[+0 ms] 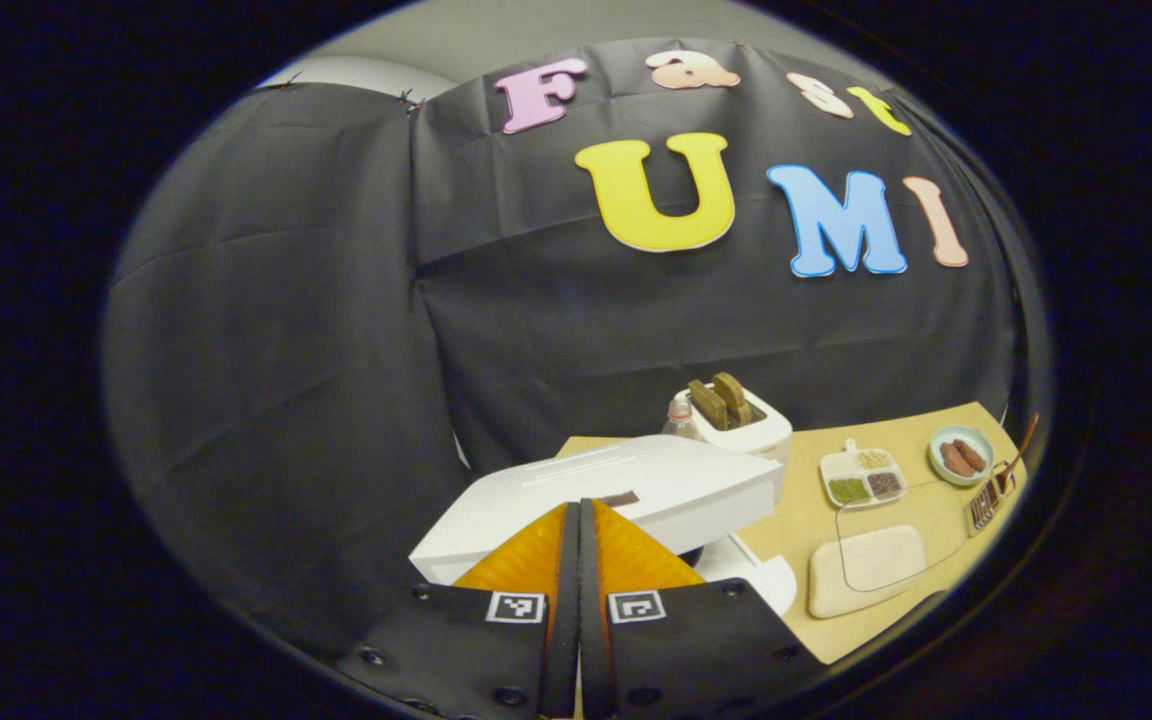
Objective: Close the left gripper, press the button to open the rice cooker; take a wooden spoon from the chopstick holder with the right hand, scoop a spoonful of rice and pour it into the rice cooker, then put the wooden spoon back into the chopstick holder.
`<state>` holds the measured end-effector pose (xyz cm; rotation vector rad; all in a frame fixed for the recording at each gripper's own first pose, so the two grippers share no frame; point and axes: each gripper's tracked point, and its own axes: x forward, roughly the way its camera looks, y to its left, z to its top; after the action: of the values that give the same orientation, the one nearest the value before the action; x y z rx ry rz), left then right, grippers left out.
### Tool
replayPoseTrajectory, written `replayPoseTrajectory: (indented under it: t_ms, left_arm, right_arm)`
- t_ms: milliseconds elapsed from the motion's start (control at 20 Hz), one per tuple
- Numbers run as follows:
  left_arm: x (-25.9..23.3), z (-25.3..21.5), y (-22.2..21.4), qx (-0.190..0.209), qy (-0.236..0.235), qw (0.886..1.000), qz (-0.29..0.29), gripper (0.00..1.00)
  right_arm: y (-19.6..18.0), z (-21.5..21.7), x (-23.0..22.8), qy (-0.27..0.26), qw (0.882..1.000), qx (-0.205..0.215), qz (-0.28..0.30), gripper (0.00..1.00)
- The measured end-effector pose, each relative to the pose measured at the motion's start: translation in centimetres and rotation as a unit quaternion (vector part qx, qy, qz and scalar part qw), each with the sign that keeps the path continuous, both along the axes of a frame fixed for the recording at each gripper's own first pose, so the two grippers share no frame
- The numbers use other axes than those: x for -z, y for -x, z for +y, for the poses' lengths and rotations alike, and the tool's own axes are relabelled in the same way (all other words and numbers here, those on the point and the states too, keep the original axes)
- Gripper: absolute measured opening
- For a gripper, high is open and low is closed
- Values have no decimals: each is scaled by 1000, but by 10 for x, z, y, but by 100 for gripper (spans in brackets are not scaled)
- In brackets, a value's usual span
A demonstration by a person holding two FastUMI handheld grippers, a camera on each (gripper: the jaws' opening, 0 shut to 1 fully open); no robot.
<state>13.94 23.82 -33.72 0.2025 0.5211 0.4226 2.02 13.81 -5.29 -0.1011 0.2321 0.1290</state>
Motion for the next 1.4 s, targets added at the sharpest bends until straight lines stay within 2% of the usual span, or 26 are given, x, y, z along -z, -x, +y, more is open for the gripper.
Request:
replayPoseTrajectory:
  t_ms: [350,450,600,850,1000,1100,1300,1350,1400]
  left_arm:
    - [-11,2,43,-11,24,1000,0,10]
    - [-19,-4,57,-11,44,999,-14,10]
    - [-29,-11,75,-11,70,997,-32,10]
    - [-43,-23,100,-25,100,994,-44,10]
    - [-62,-31,107,-33,109,991,-64,10]
    - [-75,-40,111,-39,109,990,-81,10]
    - [-99,-70,124,-55,92,989,-99,19]
    - [-106,-81,125,-54,89,989,-104,22]
    - [-110,-93,127,-54,83,989,-107,30]
  right_arm:
    - [16,-16,6,-20,1000,11,6,92]
    - [18,-22,6,-33,999,15,8,92]
    - [15,-36,5,-49,999,23,6,92]
    - [7,-71,14,-47,998,42,3,92]
    - [-9,-88,31,-34,999,43,-1,92]
    - [-25,-88,51,-43,999,21,8,92]
    - [-63,-96,103,-115,991,-15,60,92]
    - [-75,-101,116,-136,988,-17,72,92]
    - [-89,-105,130,-156,984,-20,86,92]
